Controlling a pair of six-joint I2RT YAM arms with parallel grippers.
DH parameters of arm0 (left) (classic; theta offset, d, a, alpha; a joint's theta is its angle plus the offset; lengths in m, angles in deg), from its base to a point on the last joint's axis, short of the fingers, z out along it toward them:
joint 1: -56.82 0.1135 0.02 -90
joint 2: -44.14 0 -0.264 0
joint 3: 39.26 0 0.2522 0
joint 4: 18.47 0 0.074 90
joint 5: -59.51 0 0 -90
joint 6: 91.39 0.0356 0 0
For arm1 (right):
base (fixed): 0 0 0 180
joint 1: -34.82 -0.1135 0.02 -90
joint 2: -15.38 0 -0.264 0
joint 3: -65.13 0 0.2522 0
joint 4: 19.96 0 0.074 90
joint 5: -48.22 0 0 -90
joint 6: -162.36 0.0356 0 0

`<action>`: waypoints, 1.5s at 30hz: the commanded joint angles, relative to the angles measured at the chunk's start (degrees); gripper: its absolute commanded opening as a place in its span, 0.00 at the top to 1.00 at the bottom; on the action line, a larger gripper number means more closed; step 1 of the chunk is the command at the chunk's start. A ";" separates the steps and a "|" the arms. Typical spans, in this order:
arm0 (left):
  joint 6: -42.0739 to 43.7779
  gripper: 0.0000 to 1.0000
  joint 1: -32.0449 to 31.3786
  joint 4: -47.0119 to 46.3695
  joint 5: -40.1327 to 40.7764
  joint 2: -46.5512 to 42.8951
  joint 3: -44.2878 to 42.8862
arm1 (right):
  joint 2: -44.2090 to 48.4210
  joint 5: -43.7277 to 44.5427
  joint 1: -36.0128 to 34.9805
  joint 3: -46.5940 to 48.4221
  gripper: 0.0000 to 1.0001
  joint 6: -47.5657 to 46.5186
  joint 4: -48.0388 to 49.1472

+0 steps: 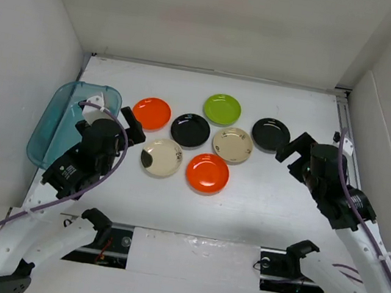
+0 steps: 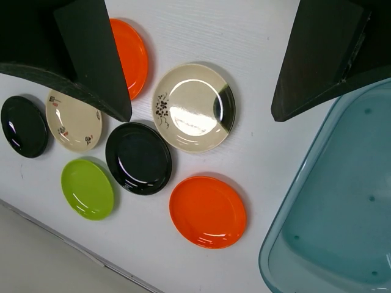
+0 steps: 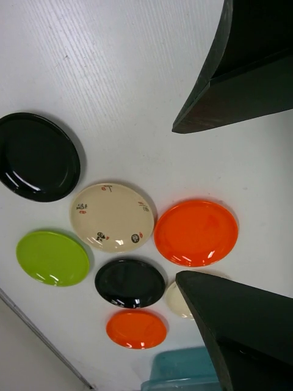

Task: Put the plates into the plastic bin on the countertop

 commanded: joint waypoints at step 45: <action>-38.95 0.31 0.09 -10.59 -6.70 32.21 19.70 | 8.98 -19.65 1.02 -1.69 0.00 -2.67 9.21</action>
